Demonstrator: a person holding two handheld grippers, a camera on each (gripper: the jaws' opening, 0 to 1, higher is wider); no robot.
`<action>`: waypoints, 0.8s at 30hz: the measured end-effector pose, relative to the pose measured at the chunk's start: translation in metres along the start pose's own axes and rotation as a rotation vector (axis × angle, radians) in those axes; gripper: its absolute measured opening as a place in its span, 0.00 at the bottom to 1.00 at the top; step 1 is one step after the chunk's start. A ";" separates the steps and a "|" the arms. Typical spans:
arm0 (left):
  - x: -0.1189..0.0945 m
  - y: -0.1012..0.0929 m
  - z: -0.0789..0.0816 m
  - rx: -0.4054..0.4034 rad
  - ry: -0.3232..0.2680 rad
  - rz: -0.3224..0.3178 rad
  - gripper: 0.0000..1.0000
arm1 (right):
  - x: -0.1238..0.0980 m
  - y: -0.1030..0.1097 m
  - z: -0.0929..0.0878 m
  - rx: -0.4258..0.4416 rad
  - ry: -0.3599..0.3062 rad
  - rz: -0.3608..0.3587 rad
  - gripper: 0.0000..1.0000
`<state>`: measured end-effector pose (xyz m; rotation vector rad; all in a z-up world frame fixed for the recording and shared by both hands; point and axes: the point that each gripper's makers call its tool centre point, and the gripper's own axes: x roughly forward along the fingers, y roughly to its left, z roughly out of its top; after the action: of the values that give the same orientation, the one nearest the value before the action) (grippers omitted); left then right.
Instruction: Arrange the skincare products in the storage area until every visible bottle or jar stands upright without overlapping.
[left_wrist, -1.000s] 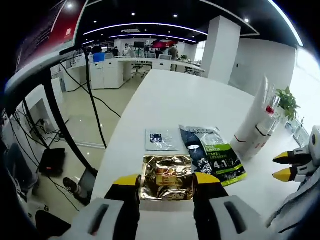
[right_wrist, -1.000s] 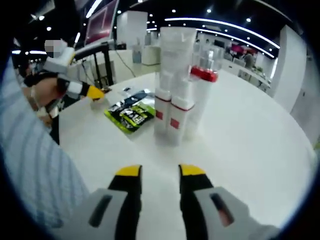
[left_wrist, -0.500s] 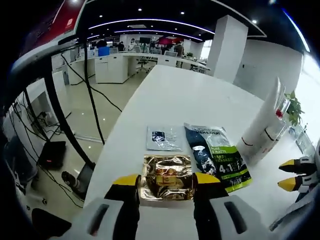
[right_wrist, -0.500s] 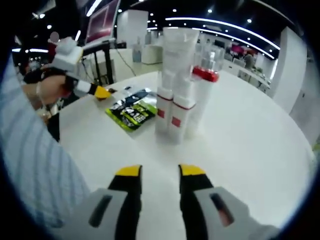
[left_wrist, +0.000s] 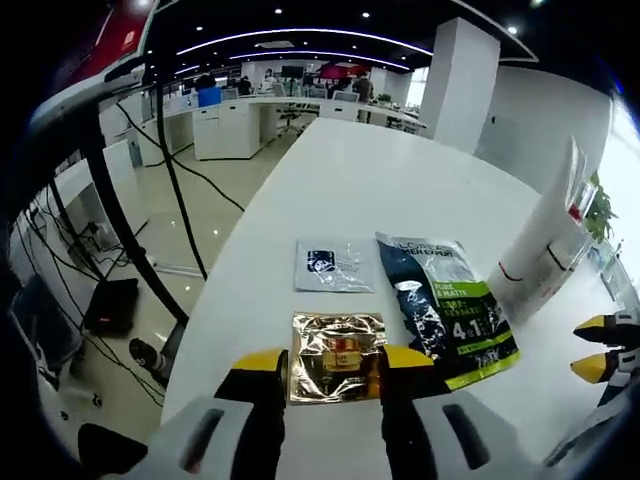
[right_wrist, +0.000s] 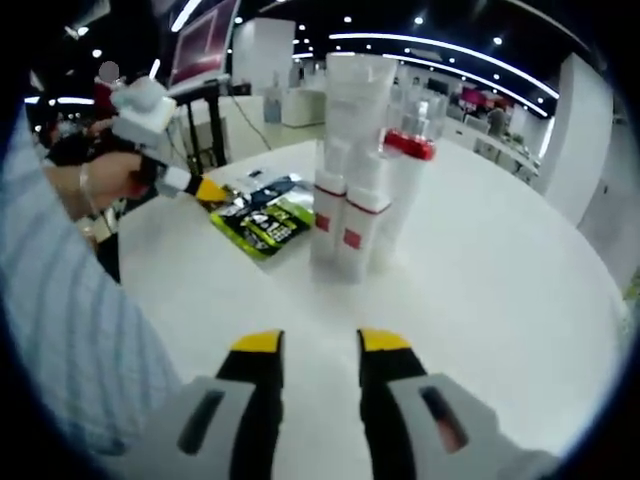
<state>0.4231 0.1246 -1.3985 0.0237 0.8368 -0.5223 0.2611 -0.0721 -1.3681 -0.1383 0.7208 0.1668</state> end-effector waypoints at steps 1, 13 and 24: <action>0.001 0.001 0.000 0.002 0.000 0.002 0.38 | 0.000 0.000 0.000 0.001 0.001 -0.001 0.27; 0.004 0.003 0.001 0.064 -0.010 0.007 0.38 | 0.002 -0.001 -0.002 -0.004 0.008 0.001 0.27; -0.030 -0.015 0.030 0.157 -0.153 -0.101 0.43 | 0.003 -0.004 -0.002 0.008 -0.006 -0.004 0.27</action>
<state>0.4211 0.1177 -1.3542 0.0850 0.6484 -0.6762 0.2633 -0.0760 -1.3713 -0.1313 0.7151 0.1600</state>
